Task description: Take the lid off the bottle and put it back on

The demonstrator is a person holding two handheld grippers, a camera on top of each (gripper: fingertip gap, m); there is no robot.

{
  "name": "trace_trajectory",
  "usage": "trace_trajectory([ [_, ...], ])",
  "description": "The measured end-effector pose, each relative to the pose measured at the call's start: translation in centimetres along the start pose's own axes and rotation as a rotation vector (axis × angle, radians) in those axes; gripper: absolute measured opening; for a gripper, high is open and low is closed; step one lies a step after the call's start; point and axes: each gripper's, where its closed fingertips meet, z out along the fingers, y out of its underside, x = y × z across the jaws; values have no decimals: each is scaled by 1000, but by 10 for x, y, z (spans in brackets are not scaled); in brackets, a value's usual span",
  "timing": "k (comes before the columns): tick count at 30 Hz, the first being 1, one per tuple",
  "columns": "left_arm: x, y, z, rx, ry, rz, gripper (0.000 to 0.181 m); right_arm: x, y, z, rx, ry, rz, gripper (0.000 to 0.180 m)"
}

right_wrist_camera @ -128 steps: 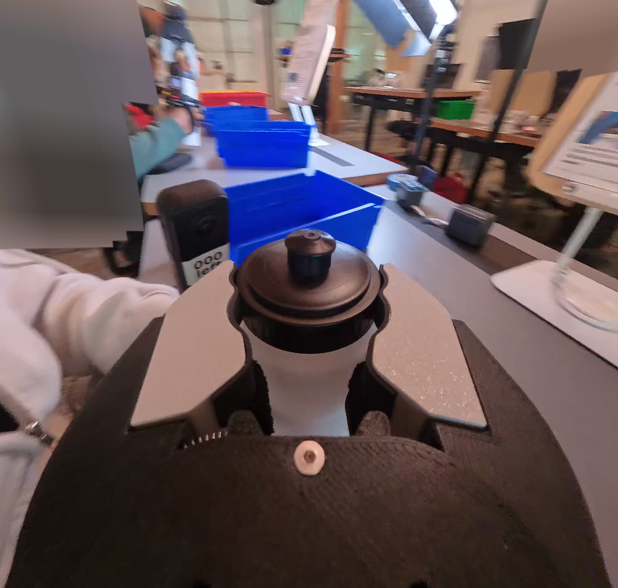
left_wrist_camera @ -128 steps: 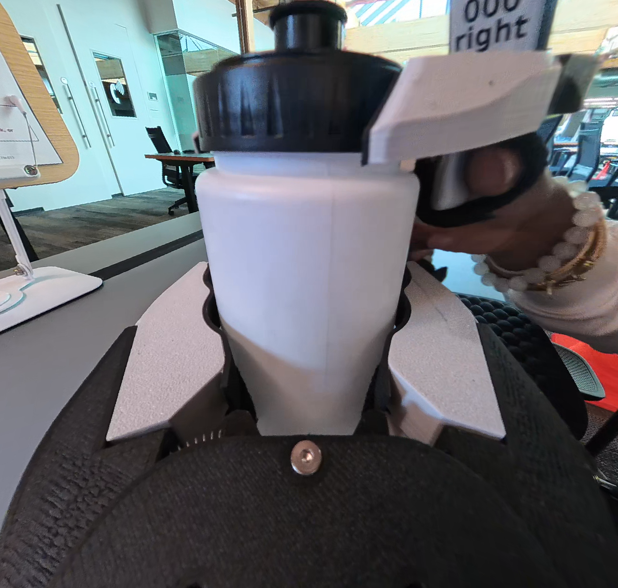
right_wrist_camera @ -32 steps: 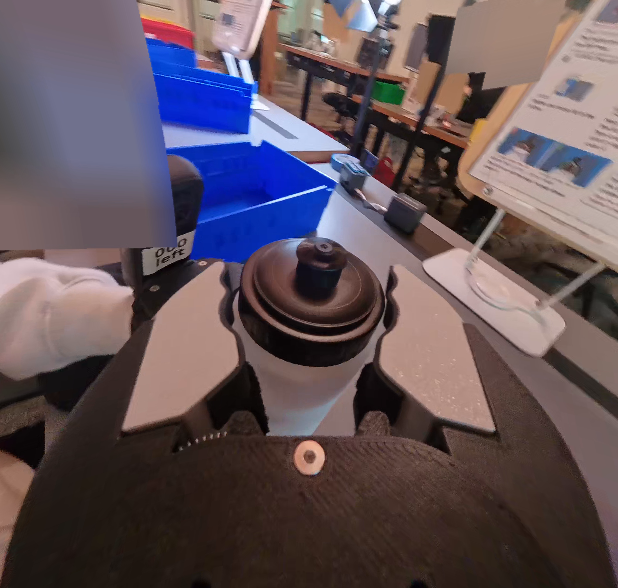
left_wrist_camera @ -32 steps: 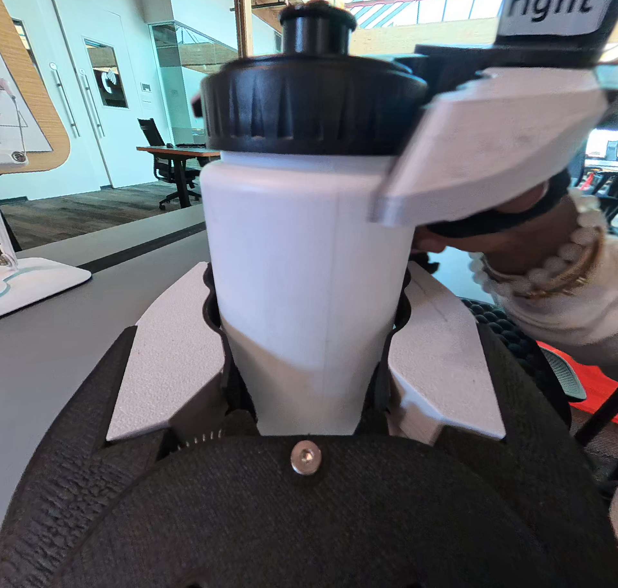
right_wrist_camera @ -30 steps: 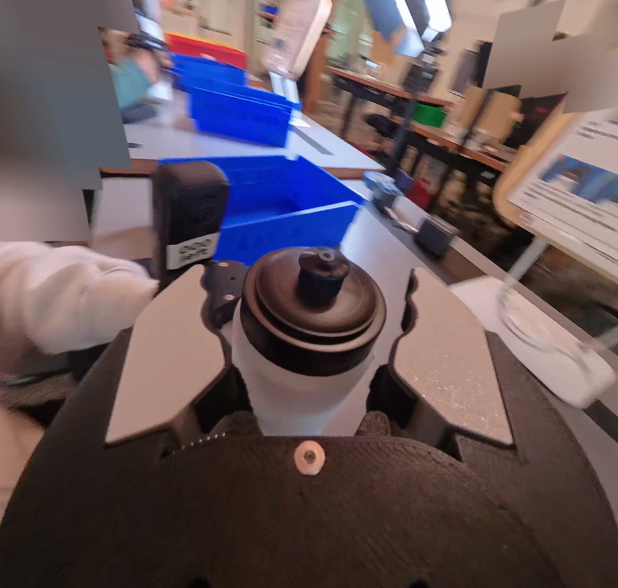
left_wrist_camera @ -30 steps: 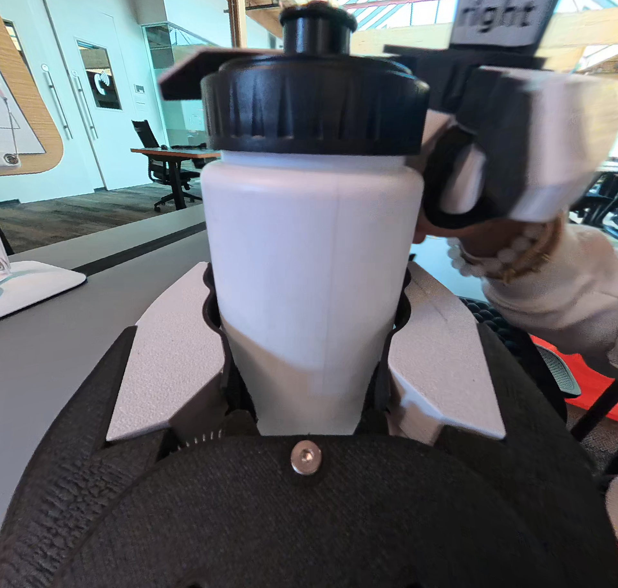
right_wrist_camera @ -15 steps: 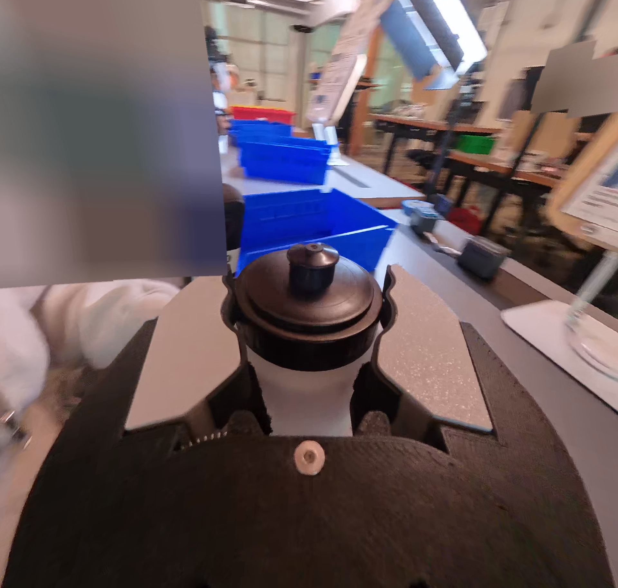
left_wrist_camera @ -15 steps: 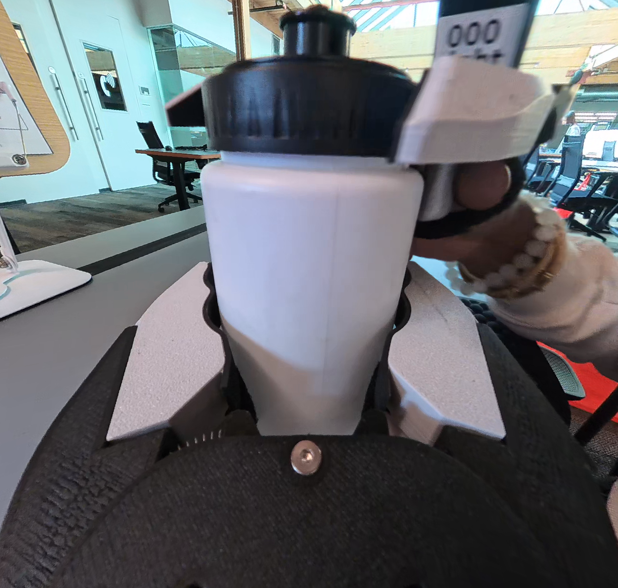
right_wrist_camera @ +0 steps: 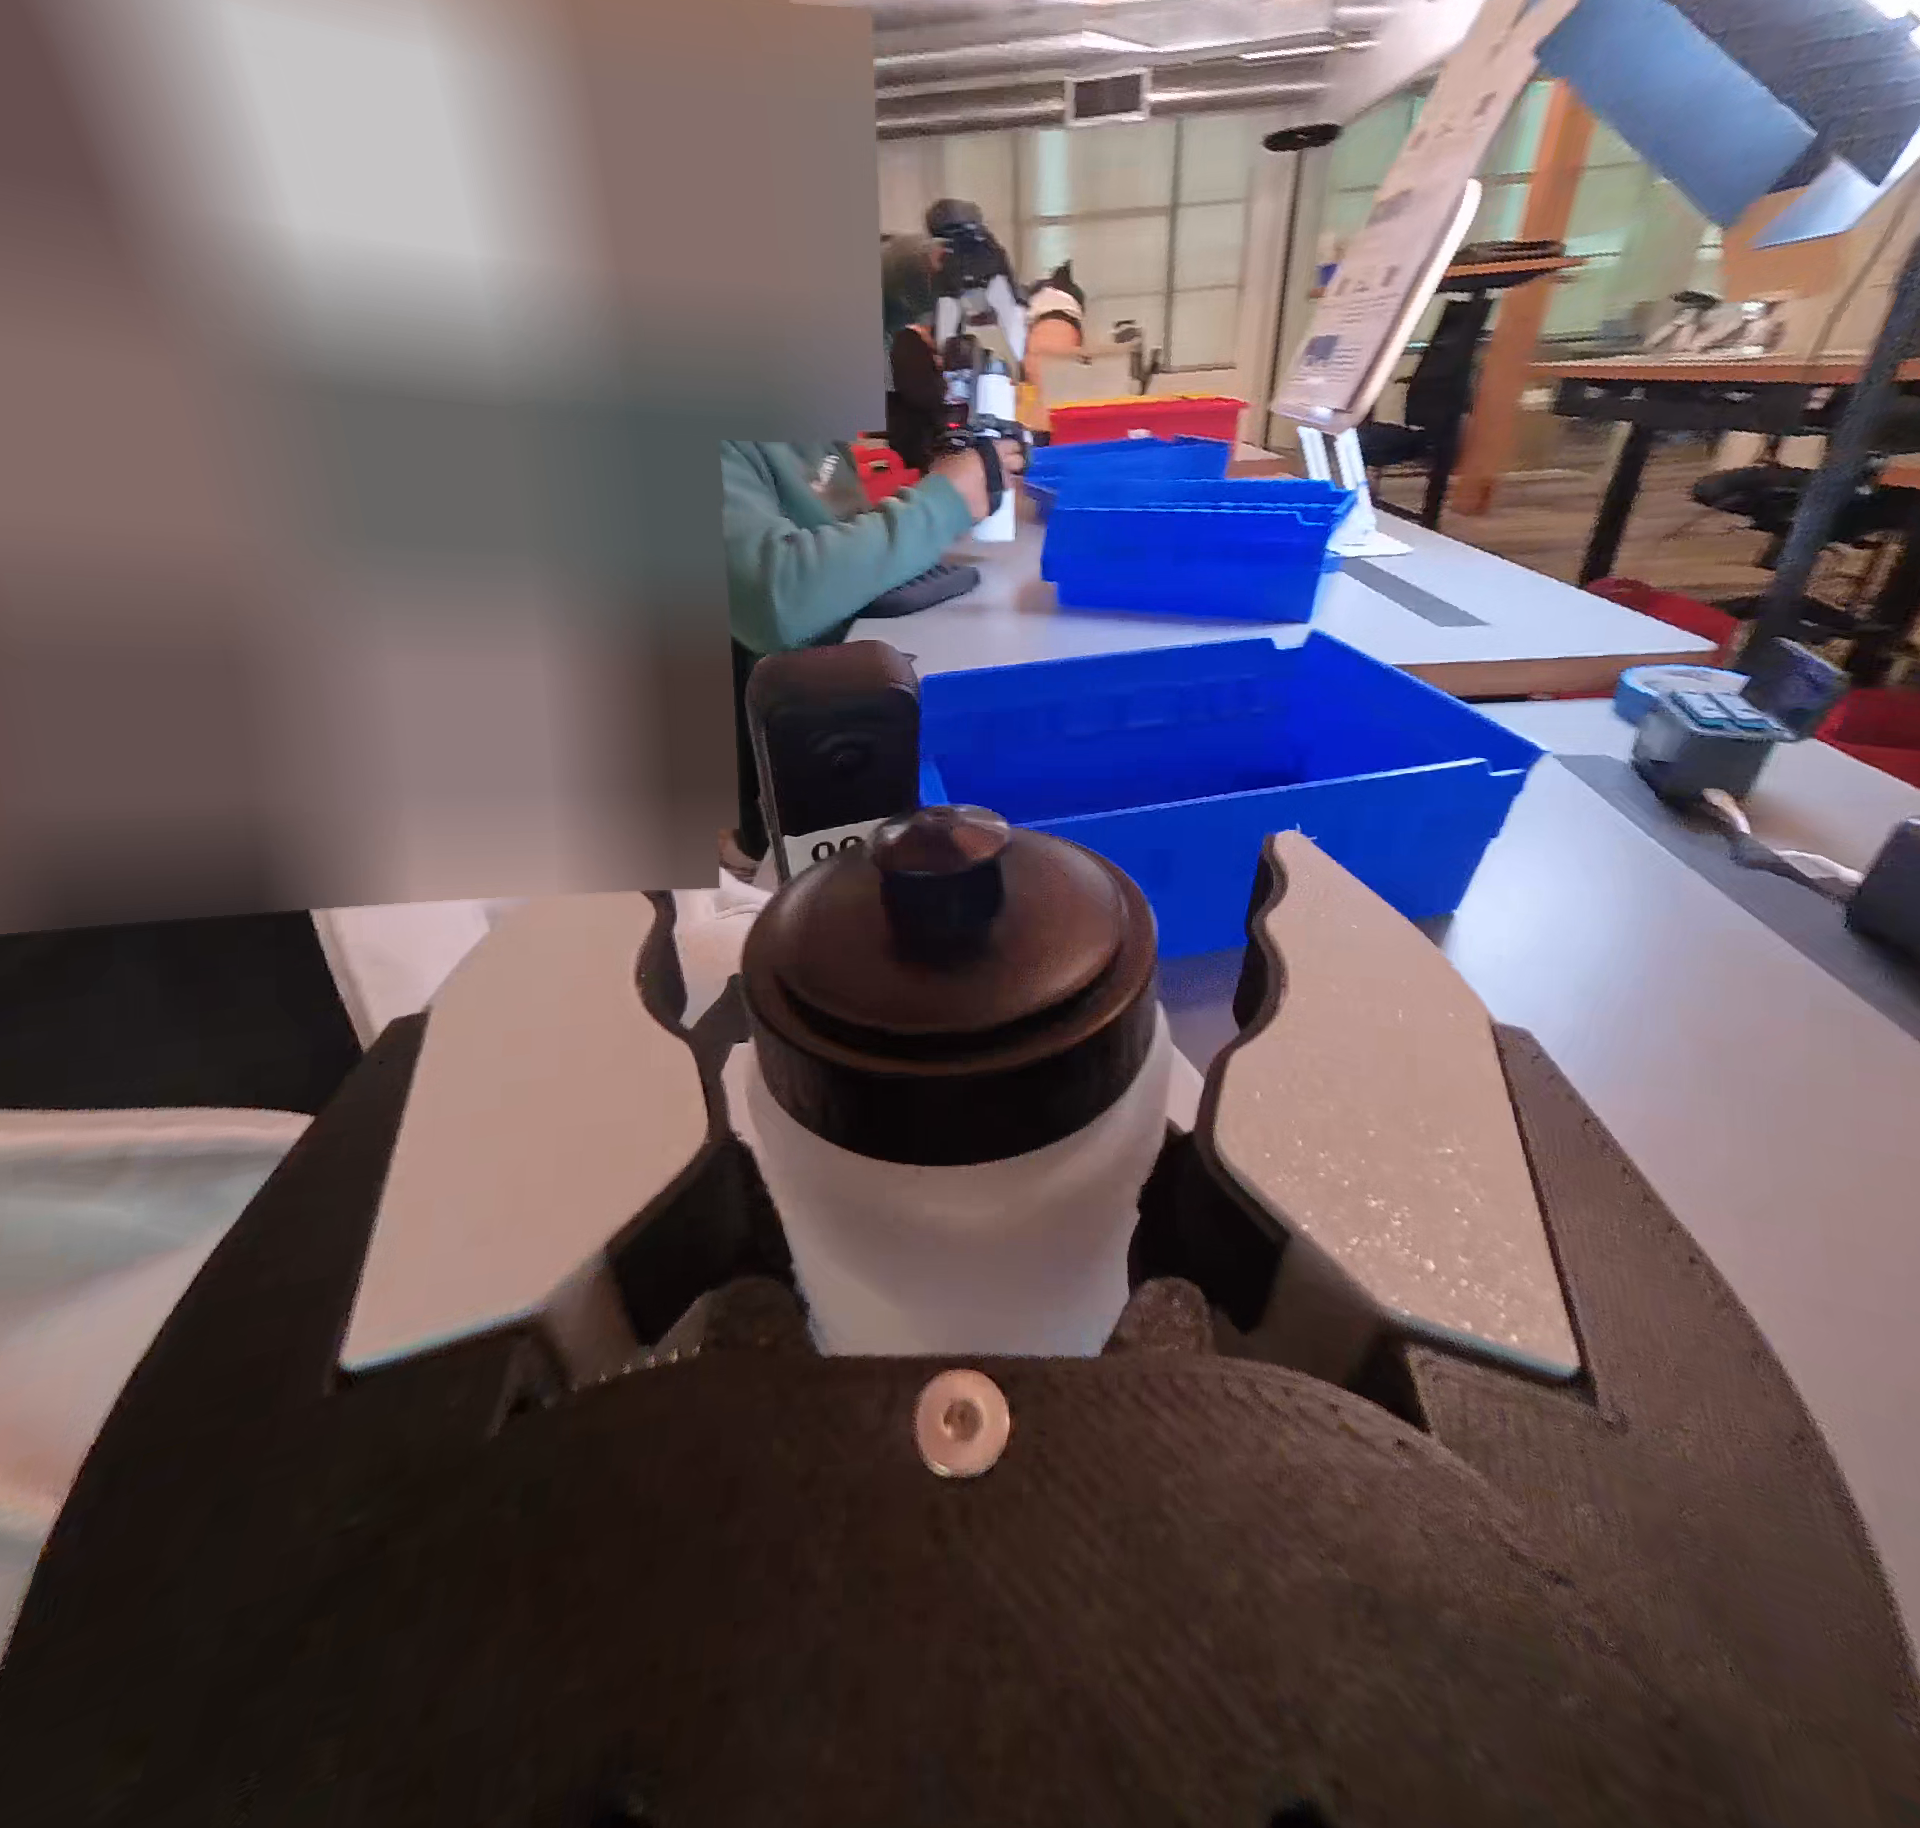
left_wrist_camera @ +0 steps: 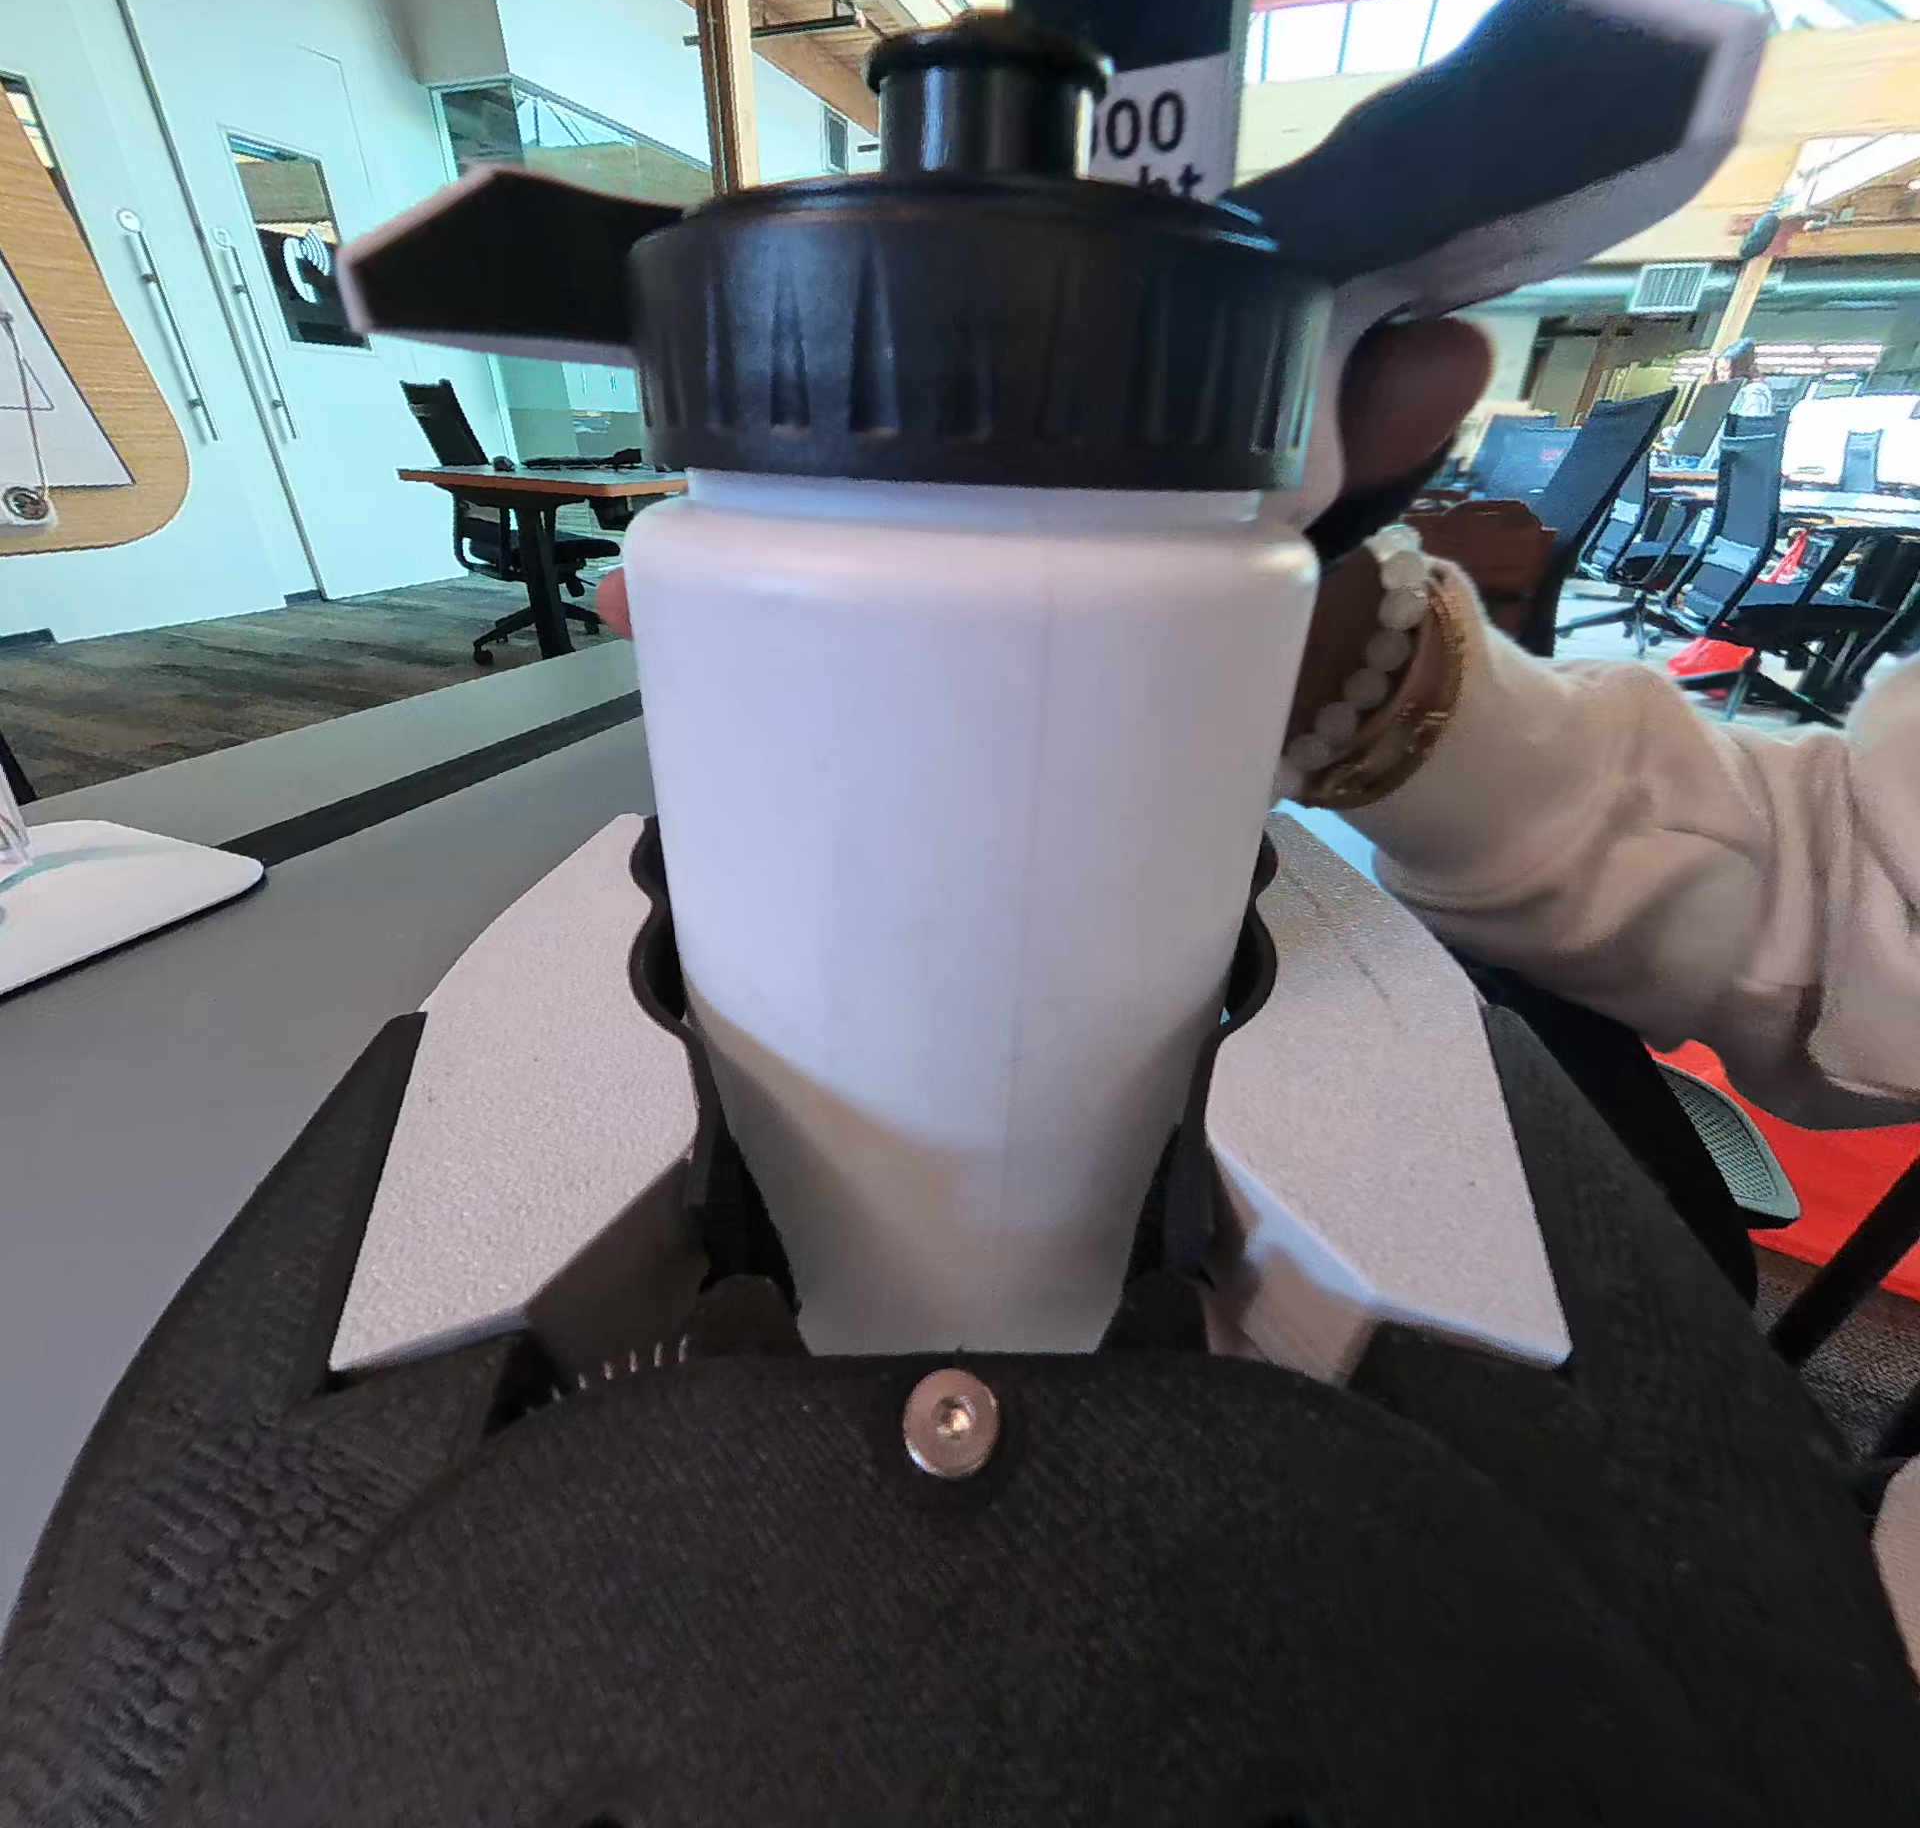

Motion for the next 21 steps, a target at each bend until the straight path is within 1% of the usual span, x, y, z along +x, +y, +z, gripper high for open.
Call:
trace_trajectory([
  [1, 0, 0, 0, 0, 1, 0, 103, 1, 1, 0, -1, -28, -7, 104],
  [2, 0, 0, 0, 1, 1, -1, 103, -1, 4, 0, -13, -58, -27, 102],
  [3, 0, 0, 0, 1, 0, -2, 103, -1, 9, 1, -32, -72, -49, 96],
  [4, -1, 0, 0, 2, -2, -7, 103, -2, 13, 1, -53, -75, -70, 80],
  [6, -2, 0, 0, 2, -12, -11, 103, 0, 12, 2, -42, -16, -68, 79],
  [9, -4, 0, 0, 3, -24, -14, 103, 8, 12, 2, -35, 181, -47, 79],
  [13, -3, 0, 0, 2, -26, 3, 103, 17, 14, -4, -69, 558, -56, 78],
  [15, -2, 0, 0, 1, -25, 8, 103, 18, 15, -7, -93, 668, -79, 78],
  [17, -3, 0, 0, 2, -26, 2, 103, 19, 17, -7, -141, 667, -124, 80],
  [18, -3, 0, 0, 3, -24, -1, 103, 20, 17, -7, -156, 636, -148, 86],
  [19, -2, 0, 0, 4, -18, -2, 103, 22, 16, -6, -155, 591, -157, 101],
  [21, -2, 0, 0, 5, -13, -1, 103, 16, 8, -1, -101, 402, -137, 101],
])
